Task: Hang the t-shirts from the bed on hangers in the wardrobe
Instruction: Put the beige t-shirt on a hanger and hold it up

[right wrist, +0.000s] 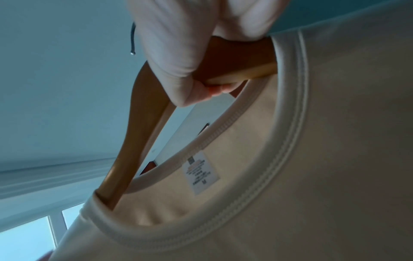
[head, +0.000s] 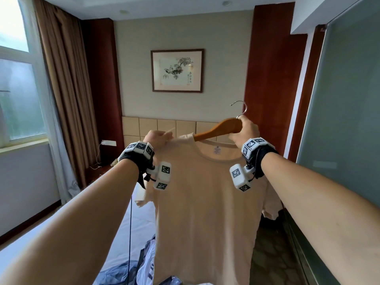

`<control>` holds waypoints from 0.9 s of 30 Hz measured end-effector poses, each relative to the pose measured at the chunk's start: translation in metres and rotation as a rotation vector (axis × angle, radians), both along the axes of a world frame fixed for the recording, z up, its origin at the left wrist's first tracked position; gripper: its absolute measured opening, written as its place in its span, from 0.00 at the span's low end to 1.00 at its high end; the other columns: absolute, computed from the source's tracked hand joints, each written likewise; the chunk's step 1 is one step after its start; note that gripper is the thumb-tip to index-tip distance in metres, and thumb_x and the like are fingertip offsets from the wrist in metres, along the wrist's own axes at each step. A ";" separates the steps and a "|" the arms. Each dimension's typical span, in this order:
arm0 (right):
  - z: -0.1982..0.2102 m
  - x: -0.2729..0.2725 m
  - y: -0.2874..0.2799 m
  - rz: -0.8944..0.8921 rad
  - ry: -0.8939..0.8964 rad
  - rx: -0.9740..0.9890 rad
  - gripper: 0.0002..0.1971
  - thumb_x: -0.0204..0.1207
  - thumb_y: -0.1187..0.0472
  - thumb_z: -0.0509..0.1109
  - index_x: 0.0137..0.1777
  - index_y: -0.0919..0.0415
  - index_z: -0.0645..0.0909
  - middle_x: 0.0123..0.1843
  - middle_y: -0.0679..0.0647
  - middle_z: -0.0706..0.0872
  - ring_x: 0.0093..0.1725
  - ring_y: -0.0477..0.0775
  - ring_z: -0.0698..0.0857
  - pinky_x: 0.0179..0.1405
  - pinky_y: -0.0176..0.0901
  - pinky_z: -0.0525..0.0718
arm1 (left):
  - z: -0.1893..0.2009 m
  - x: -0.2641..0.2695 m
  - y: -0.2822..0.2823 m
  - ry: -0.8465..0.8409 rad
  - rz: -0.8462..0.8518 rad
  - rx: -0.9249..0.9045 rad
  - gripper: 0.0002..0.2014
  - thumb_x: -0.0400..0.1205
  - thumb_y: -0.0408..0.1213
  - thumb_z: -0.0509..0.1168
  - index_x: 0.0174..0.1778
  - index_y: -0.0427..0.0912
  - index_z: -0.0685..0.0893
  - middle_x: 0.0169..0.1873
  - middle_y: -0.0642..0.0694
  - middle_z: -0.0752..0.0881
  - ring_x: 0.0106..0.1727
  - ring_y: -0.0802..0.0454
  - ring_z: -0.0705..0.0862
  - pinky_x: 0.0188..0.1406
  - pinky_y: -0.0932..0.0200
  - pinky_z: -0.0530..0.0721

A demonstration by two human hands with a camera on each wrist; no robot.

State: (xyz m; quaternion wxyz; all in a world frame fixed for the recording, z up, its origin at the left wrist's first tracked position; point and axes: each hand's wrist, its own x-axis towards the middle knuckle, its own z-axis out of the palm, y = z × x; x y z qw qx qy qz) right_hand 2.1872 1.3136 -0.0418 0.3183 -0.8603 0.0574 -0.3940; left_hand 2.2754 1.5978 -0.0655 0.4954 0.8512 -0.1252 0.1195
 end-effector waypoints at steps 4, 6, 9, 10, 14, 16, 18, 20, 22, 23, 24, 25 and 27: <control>0.000 0.001 -0.005 -0.027 0.005 0.065 0.20 0.65 0.65 0.76 0.57 0.53 0.80 0.44 0.49 0.87 0.40 0.53 0.85 0.33 0.34 0.75 | -0.007 -0.004 0.016 0.208 -0.039 -0.164 0.18 0.81 0.53 0.67 0.54 0.42 0.89 0.52 0.38 0.89 0.53 0.42 0.87 0.59 0.47 0.83; -0.001 0.002 -0.003 -0.016 0.005 0.054 0.20 0.65 0.66 0.76 0.57 0.53 0.80 0.43 0.48 0.86 0.40 0.53 0.85 0.32 0.33 0.75 | -0.009 -0.007 0.019 0.243 -0.027 -0.278 0.15 0.79 0.49 0.71 0.48 0.39 0.89 0.49 0.36 0.88 0.49 0.42 0.85 0.54 0.47 0.83; -0.003 0.004 0.001 0.016 -0.004 0.018 0.18 0.67 0.65 0.76 0.57 0.54 0.81 0.42 0.49 0.85 0.42 0.53 0.84 0.41 0.37 0.77 | -0.009 -0.008 0.021 0.284 0.036 -0.310 0.19 0.71 0.49 0.76 0.47 0.36 0.89 0.42 0.38 0.86 0.42 0.45 0.83 0.43 0.54 0.80; -0.003 0.005 0.001 0.026 -0.004 0.010 0.18 0.67 0.66 0.76 0.57 0.55 0.81 0.42 0.49 0.85 0.42 0.53 0.84 0.41 0.38 0.77 | -0.008 -0.008 0.022 0.291 0.063 -0.293 0.18 0.73 0.48 0.75 0.46 0.36 0.88 0.40 0.40 0.87 0.39 0.46 0.83 0.39 0.59 0.81; -0.005 0.011 0.002 0.015 0.004 -0.003 0.18 0.68 0.65 0.76 0.57 0.55 0.81 0.43 0.51 0.85 0.42 0.54 0.83 0.42 0.39 0.76 | -0.006 -0.004 0.027 0.239 0.191 -0.167 0.08 0.75 0.36 0.71 0.33 0.36 0.88 0.28 0.42 0.83 0.32 0.44 0.81 0.36 0.57 0.79; -0.006 0.016 0.004 -0.005 0.013 -0.004 0.19 0.67 0.65 0.75 0.58 0.53 0.80 0.44 0.50 0.85 0.43 0.55 0.83 0.42 0.39 0.76 | -0.001 -0.004 0.022 0.131 0.202 -0.077 0.11 0.73 0.36 0.70 0.25 0.40 0.86 0.24 0.43 0.81 0.33 0.45 0.79 0.38 0.54 0.78; -0.005 0.019 0.008 -0.009 0.025 -0.007 0.20 0.67 0.64 0.74 0.59 0.51 0.79 0.44 0.49 0.85 0.43 0.56 0.84 0.41 0.40 0.77 | 0.006 -0.008 0.009 0.101 0.137 0.011 0.11 0.77 0.40 0.69 0.32 0.39 0.88 0.28 0.44 0.82 0.37 0.44 0.81 0.40 0.53 0.80; -0.005 0.021 0.012 -0.004 0.039 -0.015 0.21 0.67 0.62 0.74 0.60 0.49 0.78 0.44 0.49 0.86 0.43 0.57 0.86 0.43 0.42 0.83 | 0.015 -0.016 -0.008 0.056 0.085 0.149 0.13 0.81 0.43 0.65 0.39 0.39 0.88 0.33 0.44 0.82 0.37 0.47 0.79 0.39 0.56 0.76; -0.003 0.020 0.017 0.018 0.056 -0.041 0.21 0.67 0.62 0.74 0.59 0.49 0.78 0.44 0.49 0.87 0.44 0.57 0.87 0.45 0.45 0.86 | 0.020 -0.021 -0.024 -0.023 0.058 0.297 0.13 0.82 0.48 0.64 0.40 0.45 0.86 0.38 0.45 0.83 0.41 0.47 0.80 0.40 0.58 0.76; -0.003 0.020 0.019 0.037 0.062 -0.057 0.19 0.68 0.63 0.74 0.59 0.50 0.78 0.44 0.50 0.87 0.44 0.57 0.87 0.44 0.44 0.85 | 0.022 -0.023 -0.033 -0.064 0.033 0.337 0.13 0.82 0.51 0.64 0.43 0.47 0.88 0.41 0.46 0.85 0.44 0.47 0.82 0.42 0.58 0.77; -0.002 0.021 0.023 0.060 0.070 -0.071 0.18 0.69 0.63 0.74 0.58 0.51 0.78 0.44 0.50 0.87 0.44 0.58 0.87 0.42 0.43 0.83 | 0.023 -0.025 -0.040 -0.097 -0.003 0.351 0.13 0.82 0.53 0.64 0.48 0.49 0.89 0.44 0.47 0.86 0.46 0.48 0.83 0.45 0.58 0.78; -0.002 0.021 0.026 0.092 0.079 -0.076 0.17 0.69 0.63 0.74 0.57 0.52 0.78 0.44 0.51 0.87 0.45 0.58 0.87 0.41 0.42 0.80 | 0.025 -0.028 -0.049 -0.141 -0.041 0.358 0.15 0.82 0.55 0.64 0.53 0.49 0.89 0.46 0.48 0.87 0.48 0.48 0.84 0.47 0.58 0.79; -0.001 0.020 0.034 0.156 0.102 -0.074 0.18 0.68 0.63 0.77 0.57 0.53 0.79 0.46 0.51 0.86 0.47 0.57 0.87 0.40 0.41 0.77 | 0.030 -0.036 -0.067 -0.203 -0.109 0.358 0.17 0.83 0.56 0.63 0.55 0.49 0.88 0.44 0.50 0.88 0.45 0.50 0.86 0.46 0.59 0.79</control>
